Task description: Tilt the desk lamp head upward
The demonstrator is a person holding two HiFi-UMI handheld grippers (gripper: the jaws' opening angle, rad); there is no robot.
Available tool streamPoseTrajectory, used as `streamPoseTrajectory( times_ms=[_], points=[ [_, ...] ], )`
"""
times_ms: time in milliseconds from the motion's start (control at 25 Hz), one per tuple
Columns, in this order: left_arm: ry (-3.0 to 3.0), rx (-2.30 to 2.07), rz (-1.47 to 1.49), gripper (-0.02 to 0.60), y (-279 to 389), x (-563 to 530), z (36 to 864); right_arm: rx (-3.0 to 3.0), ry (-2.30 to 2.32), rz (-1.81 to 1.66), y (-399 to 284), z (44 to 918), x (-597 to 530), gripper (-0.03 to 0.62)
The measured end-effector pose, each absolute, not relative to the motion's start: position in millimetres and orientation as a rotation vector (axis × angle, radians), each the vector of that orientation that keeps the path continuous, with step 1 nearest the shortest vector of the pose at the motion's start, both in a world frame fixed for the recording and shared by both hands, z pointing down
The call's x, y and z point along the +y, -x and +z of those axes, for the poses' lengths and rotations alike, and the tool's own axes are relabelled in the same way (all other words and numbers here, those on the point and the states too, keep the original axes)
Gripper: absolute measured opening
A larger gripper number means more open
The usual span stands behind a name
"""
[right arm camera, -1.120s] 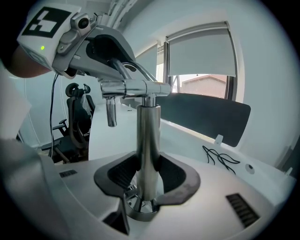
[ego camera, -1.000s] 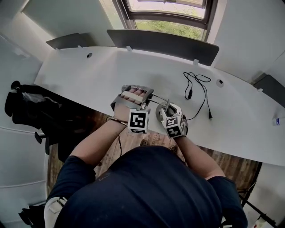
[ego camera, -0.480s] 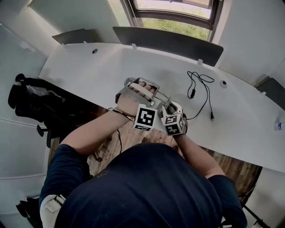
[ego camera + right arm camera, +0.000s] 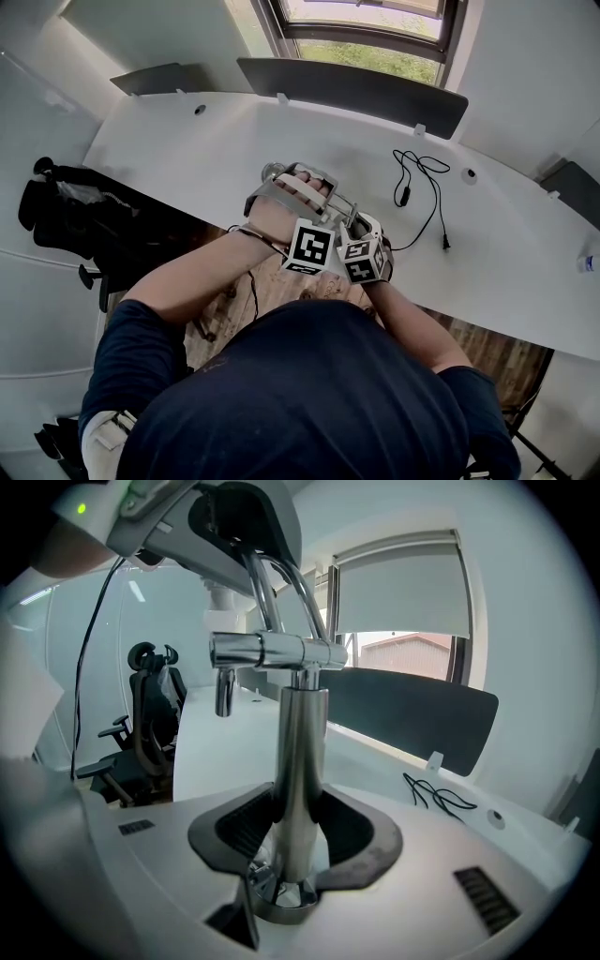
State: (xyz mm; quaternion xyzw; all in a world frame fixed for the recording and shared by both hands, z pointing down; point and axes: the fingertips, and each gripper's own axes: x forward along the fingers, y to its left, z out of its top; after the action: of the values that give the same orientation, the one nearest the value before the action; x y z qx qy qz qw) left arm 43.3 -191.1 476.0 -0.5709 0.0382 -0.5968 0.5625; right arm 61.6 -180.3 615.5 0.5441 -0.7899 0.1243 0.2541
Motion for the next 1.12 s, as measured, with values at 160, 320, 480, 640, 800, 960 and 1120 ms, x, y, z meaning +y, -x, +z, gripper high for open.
streamPoseTrajectory(
  times_ms=[160, 320, 480, 640, 800, 960, 1120],
  points=[
    [1.339, 0.117, -1.371, 0.087, -42, -191, 475, -2.145, -1.415, 0.298, -60, 617, -178, 0.152],
    [1.402, 0.137, -1.343, 0.118, -45, -186, 472, -2.132, -1.36, 0.277, -56, 614, -177, 0.16],
    [1.441, 0.144, -1.312, 0.164, -38, -175, 464, -2.124, -1.34, 0.253, -57, 614, -174, 0.181],
    [1.556, 0.227, -1.237, 0.166, -35, -166, 445, -2.139, -1.362, 0.229, -61, 596, -164, 0.181],
    [1.725, 0.316, -1.177, 0.164, -28, -162, 439, -2.149, -1.359, 0.233, -64, 584, -148, 0.181],
    [1.768, 0.358, -1.129, 0.164, -19, -156, 435, -2.167, -1.37, 0.306, -64, 582, -129, 0.181],
    [1.819, 0.485, -0.982, 0.164, -15, -153, 404, -2.208, -1.378, 0.337, -57, 563, -117, 0.179]
  ],
)
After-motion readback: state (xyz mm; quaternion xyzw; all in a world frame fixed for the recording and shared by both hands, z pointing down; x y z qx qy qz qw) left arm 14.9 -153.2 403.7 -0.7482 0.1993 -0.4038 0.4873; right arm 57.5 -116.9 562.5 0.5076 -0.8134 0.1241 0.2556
